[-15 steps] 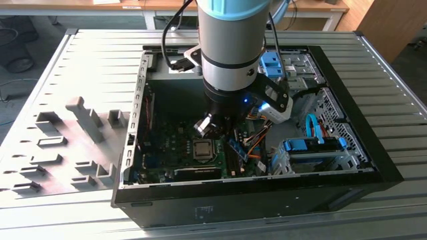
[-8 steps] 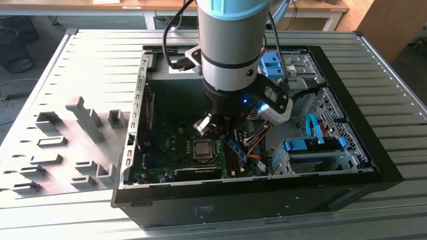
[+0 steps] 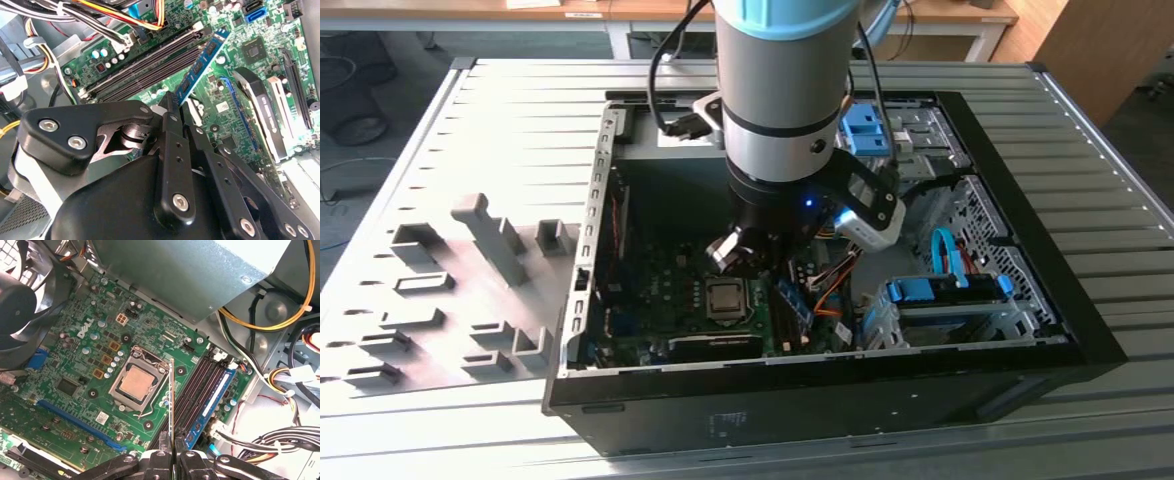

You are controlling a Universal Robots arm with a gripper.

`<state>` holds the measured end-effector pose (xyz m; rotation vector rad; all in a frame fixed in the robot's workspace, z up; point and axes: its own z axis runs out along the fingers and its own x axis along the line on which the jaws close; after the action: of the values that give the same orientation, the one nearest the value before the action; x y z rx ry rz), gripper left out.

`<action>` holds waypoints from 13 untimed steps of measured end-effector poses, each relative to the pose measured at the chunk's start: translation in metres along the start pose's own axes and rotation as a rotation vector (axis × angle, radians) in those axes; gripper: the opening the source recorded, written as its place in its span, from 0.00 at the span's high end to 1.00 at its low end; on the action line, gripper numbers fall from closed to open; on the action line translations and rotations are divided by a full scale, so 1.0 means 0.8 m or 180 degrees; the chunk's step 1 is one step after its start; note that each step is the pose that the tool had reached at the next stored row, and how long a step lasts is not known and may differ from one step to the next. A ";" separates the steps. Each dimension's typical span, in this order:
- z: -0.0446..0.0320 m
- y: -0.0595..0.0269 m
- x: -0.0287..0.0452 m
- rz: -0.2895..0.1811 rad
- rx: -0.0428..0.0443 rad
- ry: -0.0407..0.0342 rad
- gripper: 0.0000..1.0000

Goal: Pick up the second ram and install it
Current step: 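Insert the second ram into the second slot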

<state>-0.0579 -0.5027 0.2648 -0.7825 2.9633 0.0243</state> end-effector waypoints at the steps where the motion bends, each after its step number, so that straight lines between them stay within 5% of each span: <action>1: 0.0000 0.000 0.0000 0.0008 0.0003 0.0001 0.86; 5: 0.0001 0.000 0.0000 0.0031 0.0005 0.0024 0.86; 10: 0.0001 0.000 -0.0001 0.0085 -0.0068 0.0210 0.86; 13: 0.0004 0.000 0.0000 0.0125 -0.0065 0.0284 0.86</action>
<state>-0.0579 -0.5027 0.2645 -0.7469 3.0671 0.0225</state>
